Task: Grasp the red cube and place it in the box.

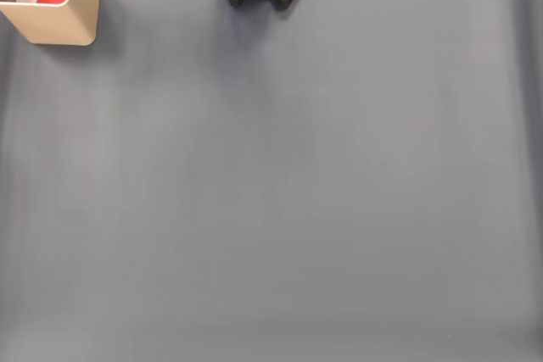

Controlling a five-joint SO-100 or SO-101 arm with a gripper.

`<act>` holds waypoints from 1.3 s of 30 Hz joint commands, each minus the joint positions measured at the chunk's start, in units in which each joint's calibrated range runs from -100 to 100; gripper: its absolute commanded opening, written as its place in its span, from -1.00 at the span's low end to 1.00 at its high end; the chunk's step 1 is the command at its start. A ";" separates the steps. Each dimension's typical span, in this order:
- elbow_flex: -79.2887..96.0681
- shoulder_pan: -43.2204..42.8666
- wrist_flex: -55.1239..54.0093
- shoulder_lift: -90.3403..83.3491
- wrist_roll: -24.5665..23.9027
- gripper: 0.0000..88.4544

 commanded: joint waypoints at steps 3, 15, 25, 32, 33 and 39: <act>-1.39 0.66 -1.10 -1.52 -0.59 -0.13; -2.85 0.23 -0.94 -0.92 -0.68 -1.00; -8.59 -7.65 -0.44 2.81 -0.05 -1.00; -11.24 -18.59 -0.44 4.46 0.83 -1.00; -11.24 -20.30 -0.44 4.54 1.03 -1.00; -11.51 -30.38 -0.44 5.06 2.00 -1.00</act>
